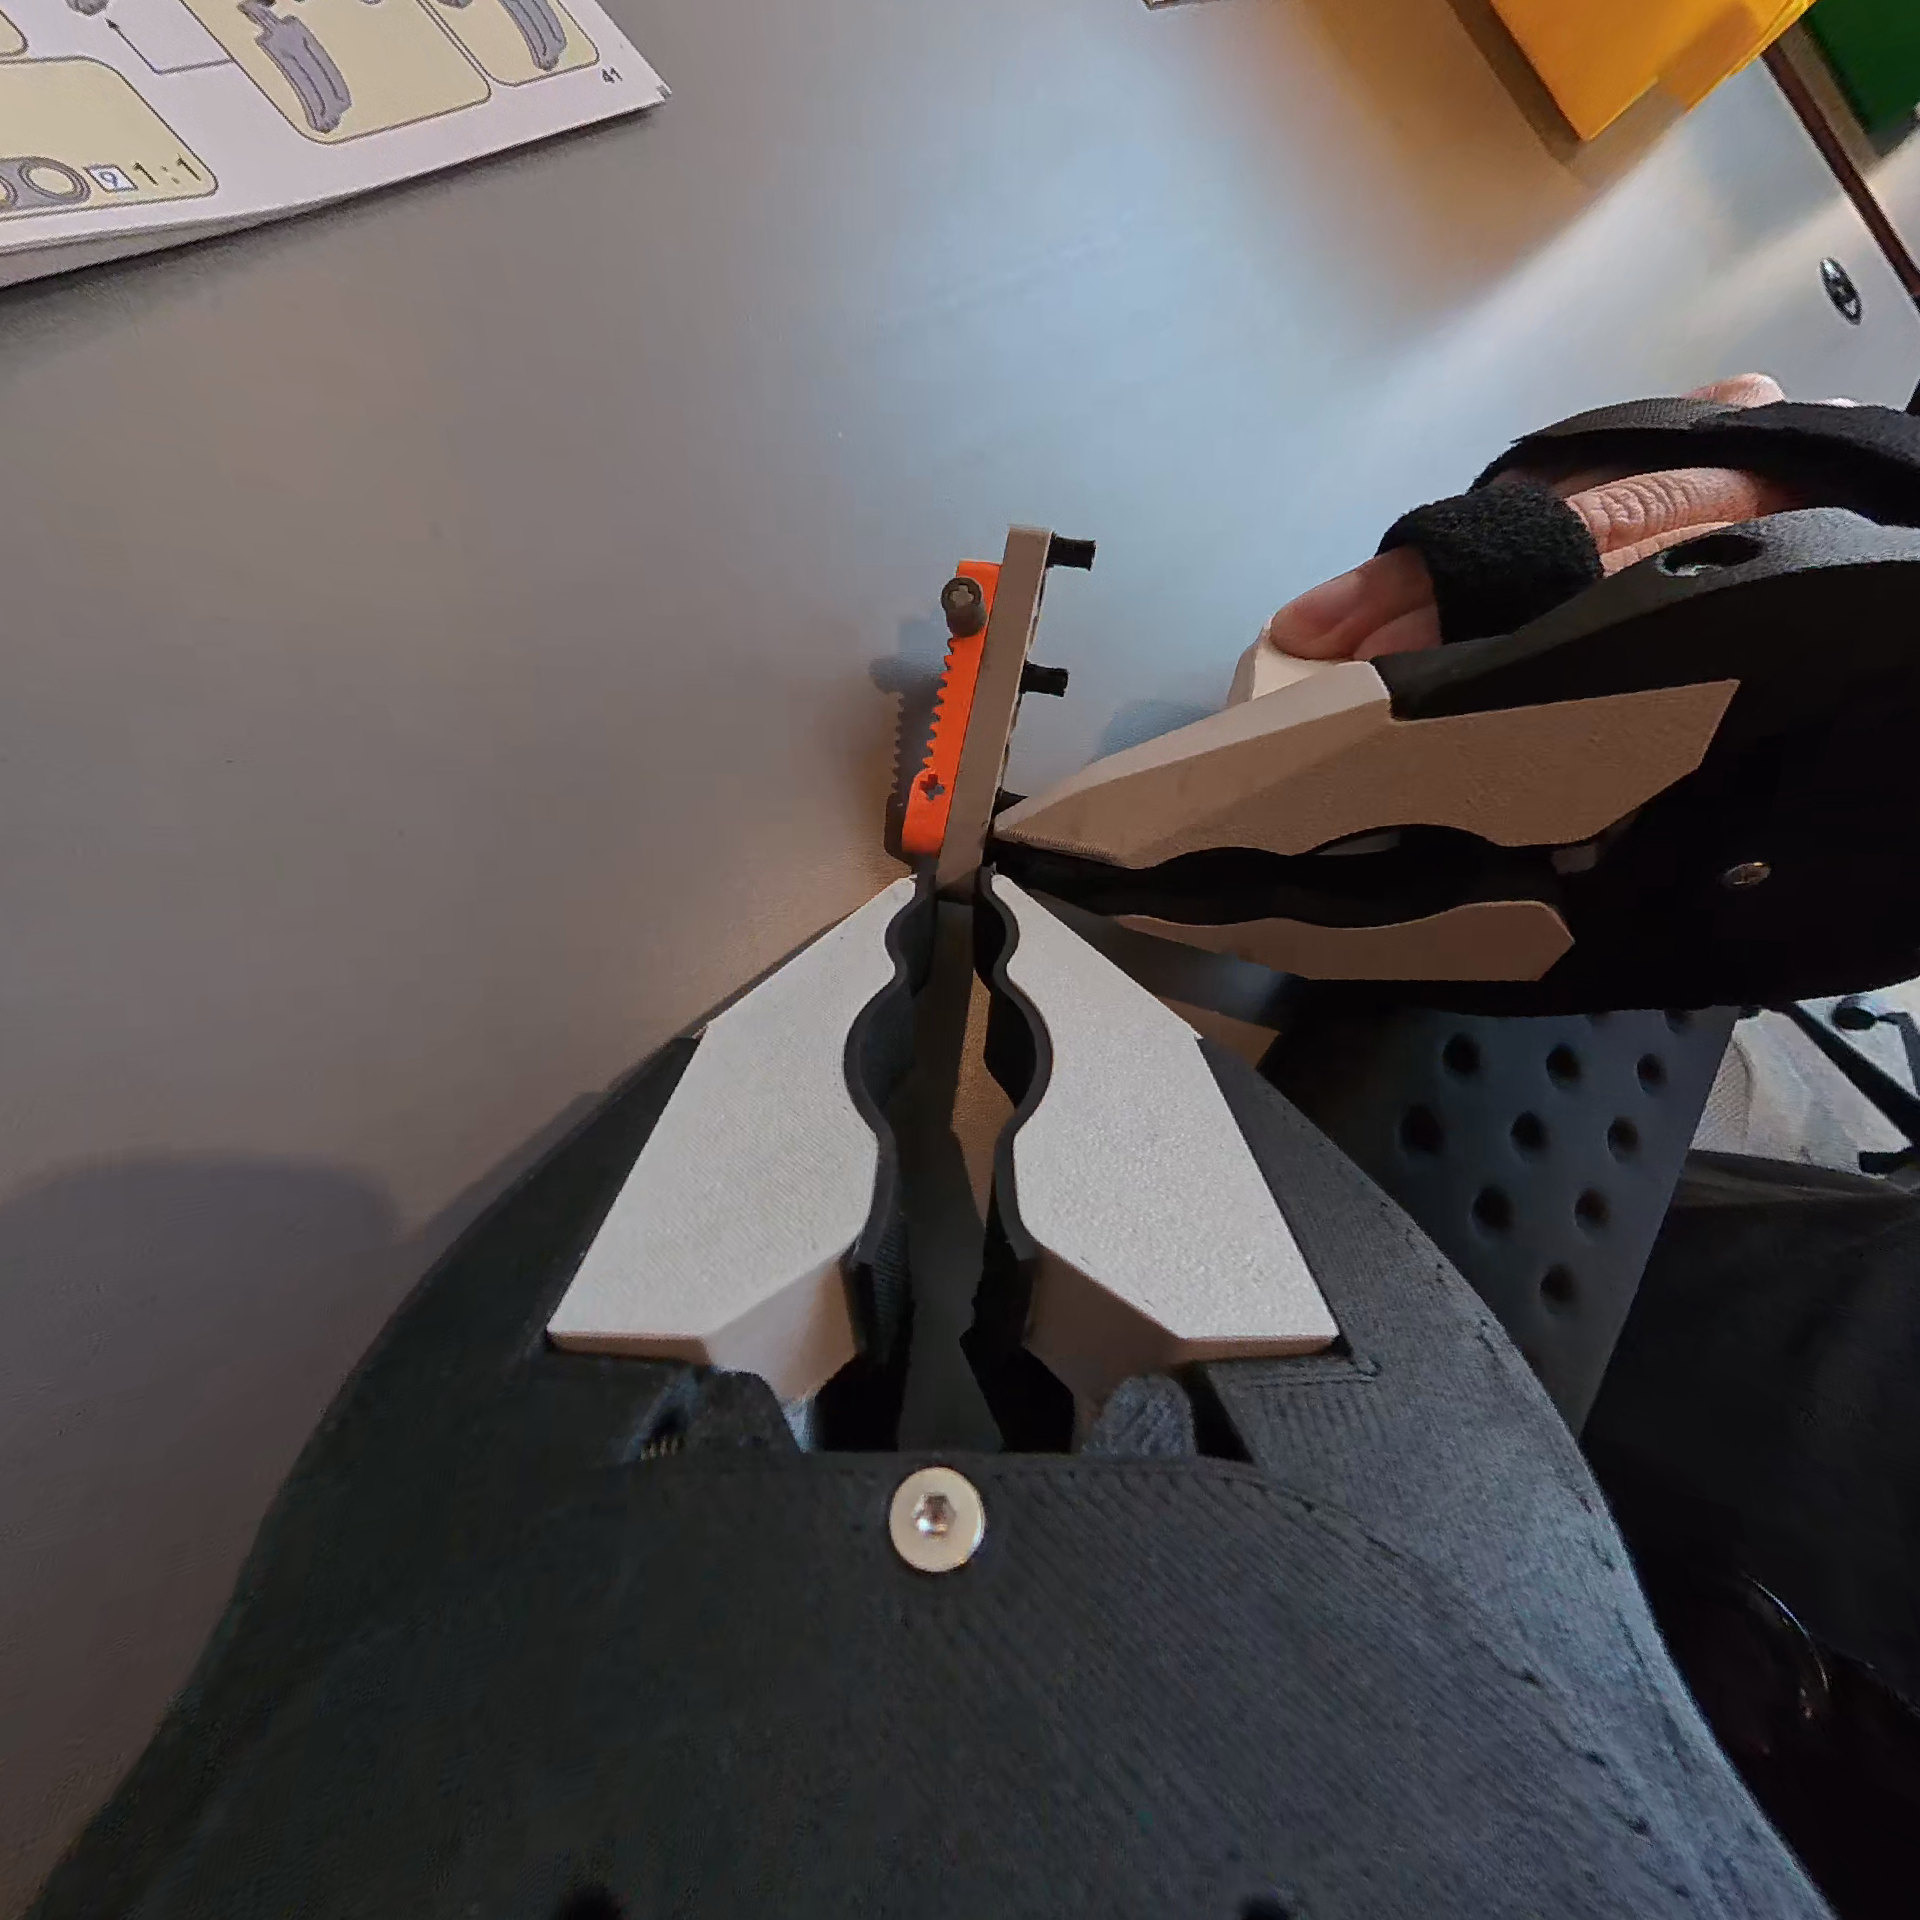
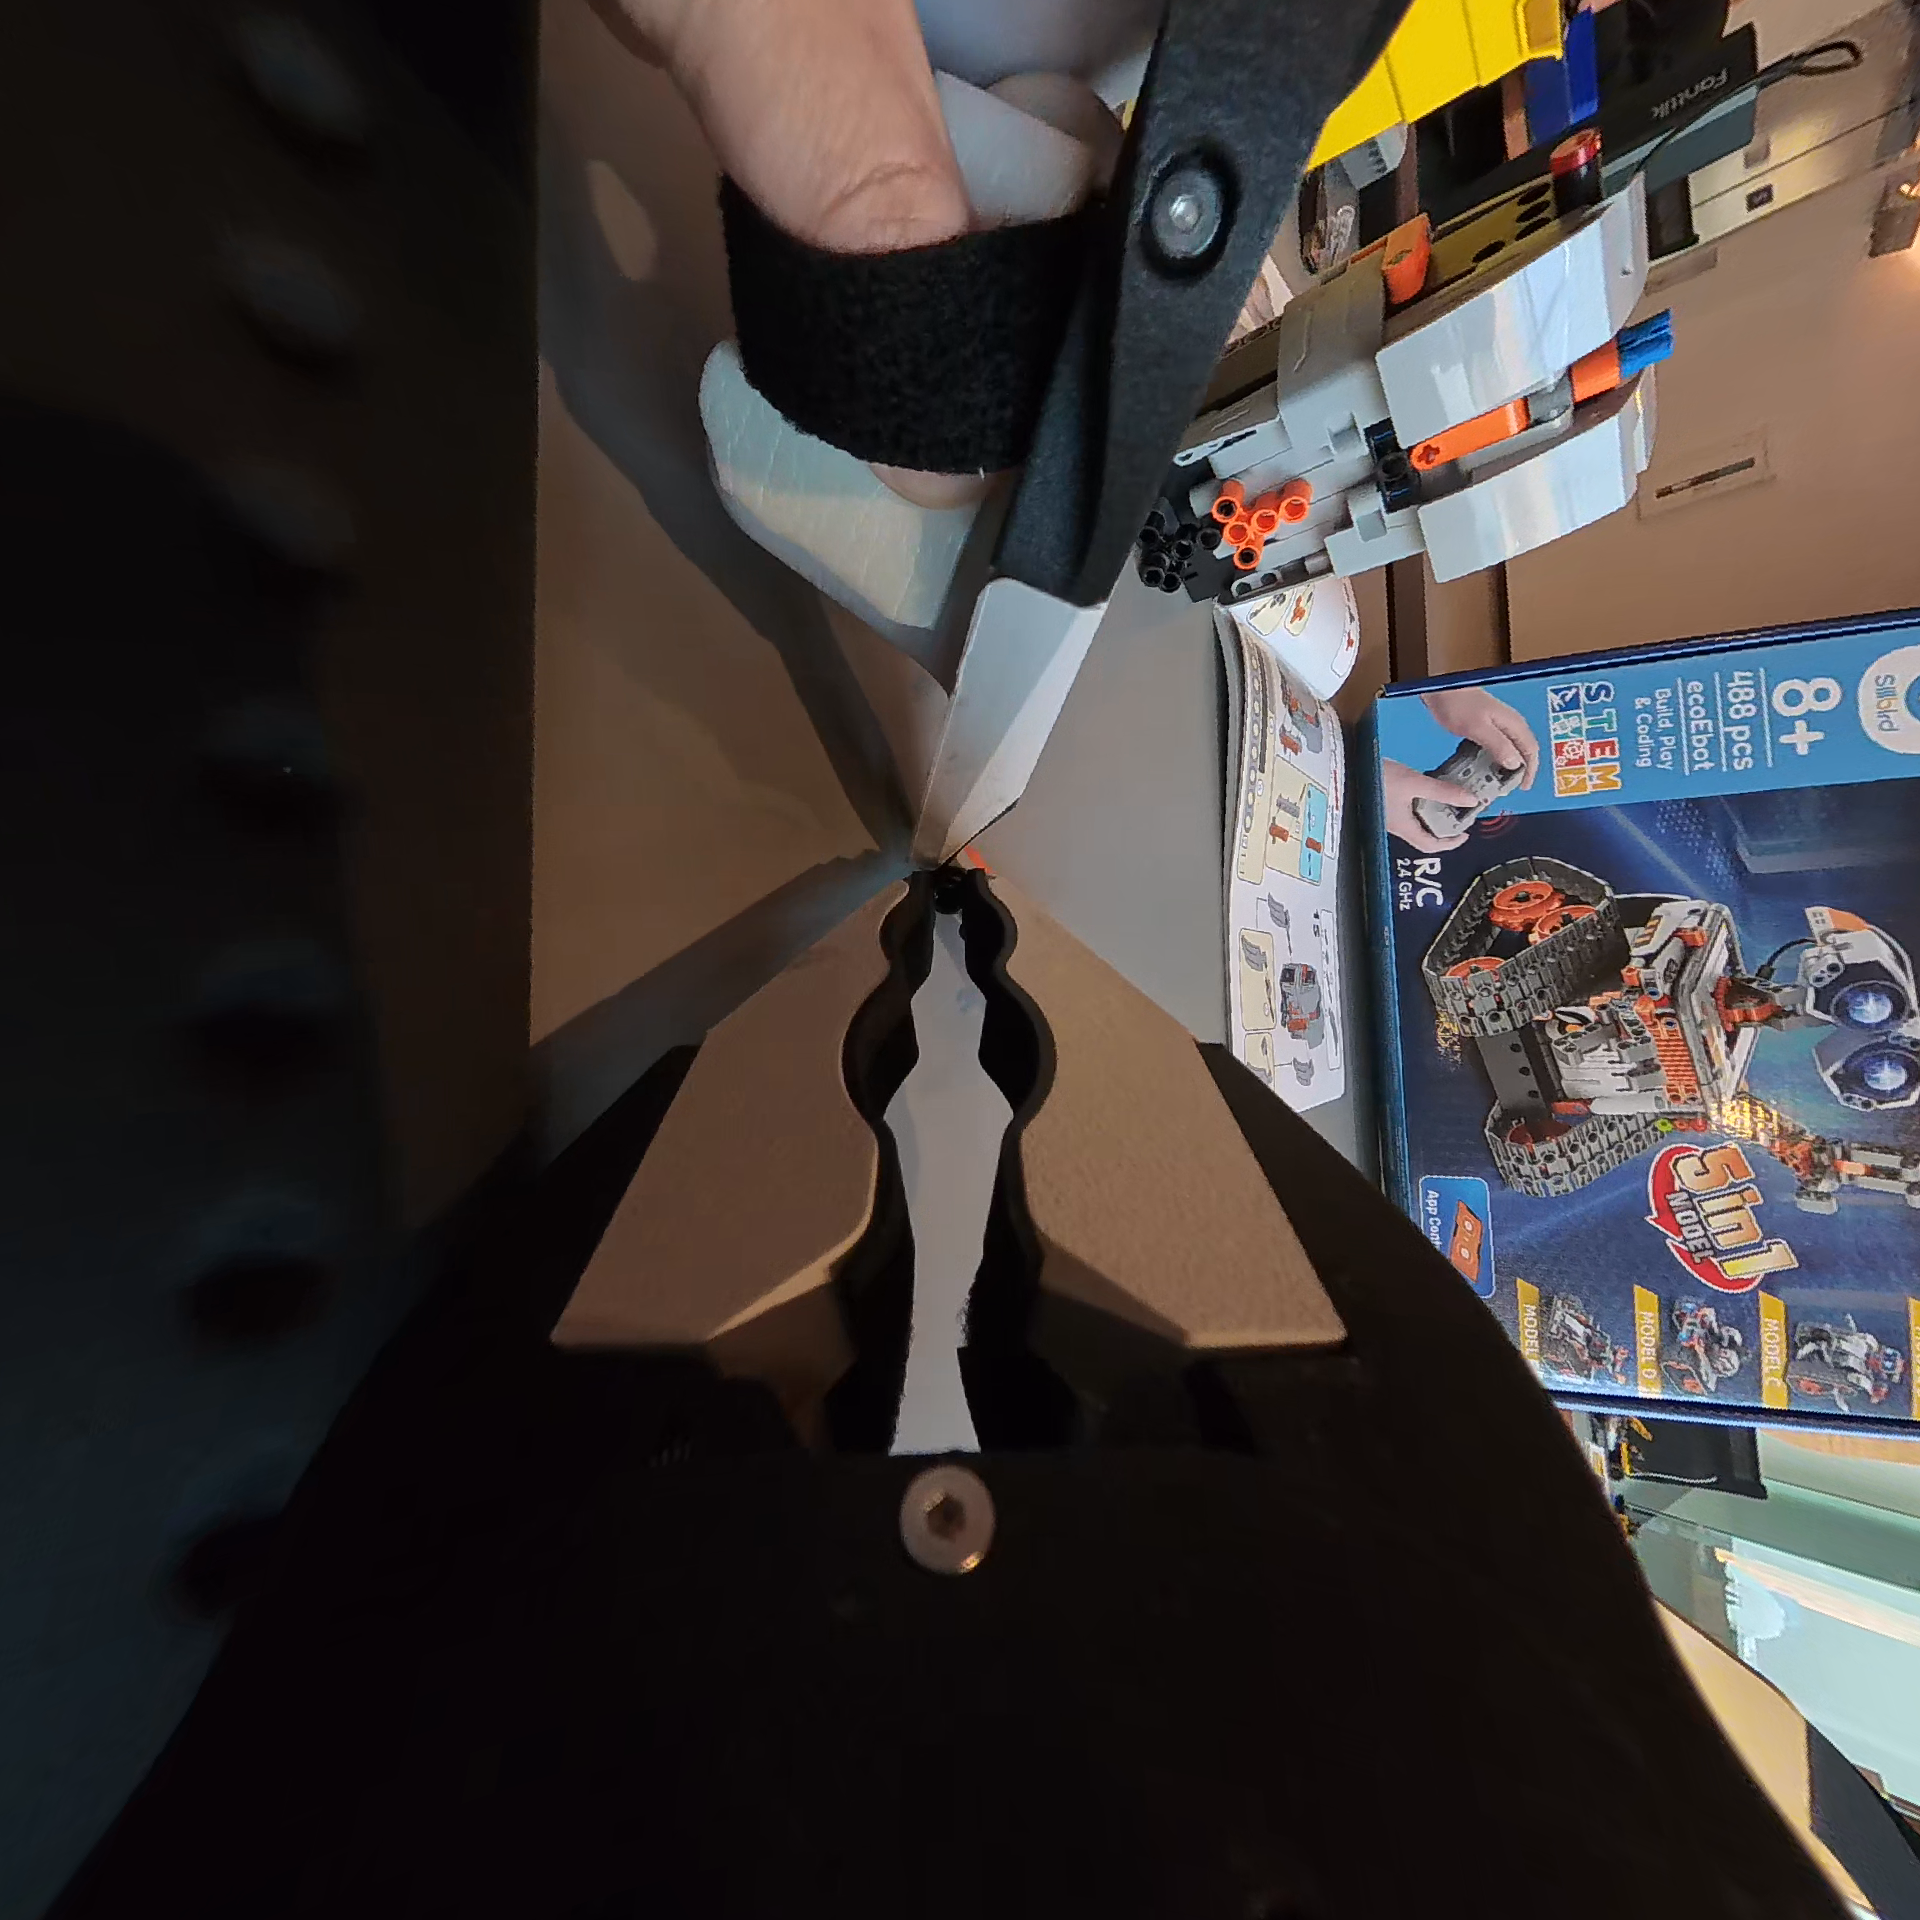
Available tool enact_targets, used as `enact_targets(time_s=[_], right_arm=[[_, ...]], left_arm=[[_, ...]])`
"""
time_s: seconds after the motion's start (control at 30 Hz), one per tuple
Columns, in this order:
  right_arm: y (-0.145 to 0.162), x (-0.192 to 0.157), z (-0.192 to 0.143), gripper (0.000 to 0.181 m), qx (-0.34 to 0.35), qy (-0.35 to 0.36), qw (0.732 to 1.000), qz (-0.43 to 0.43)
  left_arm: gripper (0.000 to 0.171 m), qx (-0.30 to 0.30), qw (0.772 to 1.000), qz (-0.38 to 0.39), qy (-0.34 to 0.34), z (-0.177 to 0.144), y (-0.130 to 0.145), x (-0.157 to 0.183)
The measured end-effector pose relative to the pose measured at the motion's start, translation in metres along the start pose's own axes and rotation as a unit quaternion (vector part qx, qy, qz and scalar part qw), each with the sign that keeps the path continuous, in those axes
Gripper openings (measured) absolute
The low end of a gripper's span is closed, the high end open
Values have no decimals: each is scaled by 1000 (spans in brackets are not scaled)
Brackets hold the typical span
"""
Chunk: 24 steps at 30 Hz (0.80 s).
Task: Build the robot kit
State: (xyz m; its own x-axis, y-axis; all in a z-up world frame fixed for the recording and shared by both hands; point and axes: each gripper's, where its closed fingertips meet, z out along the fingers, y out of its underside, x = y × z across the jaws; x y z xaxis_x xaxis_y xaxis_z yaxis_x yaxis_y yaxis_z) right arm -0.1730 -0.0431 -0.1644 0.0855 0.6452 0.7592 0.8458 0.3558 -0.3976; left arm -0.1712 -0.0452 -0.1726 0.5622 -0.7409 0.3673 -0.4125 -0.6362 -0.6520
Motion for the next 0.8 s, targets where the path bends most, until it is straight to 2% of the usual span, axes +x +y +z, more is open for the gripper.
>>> enact_targets(time_s=[0.63,0.8], right_arm=[[1,-5,-8,4,-9,-1,1000,-11],[-4,-6,-14,1,6,2,1000,-12]], left_arm=[[6,-2,1000,29,-9,3,2,4],[0,-1,999,45,-19,2,2,5]])
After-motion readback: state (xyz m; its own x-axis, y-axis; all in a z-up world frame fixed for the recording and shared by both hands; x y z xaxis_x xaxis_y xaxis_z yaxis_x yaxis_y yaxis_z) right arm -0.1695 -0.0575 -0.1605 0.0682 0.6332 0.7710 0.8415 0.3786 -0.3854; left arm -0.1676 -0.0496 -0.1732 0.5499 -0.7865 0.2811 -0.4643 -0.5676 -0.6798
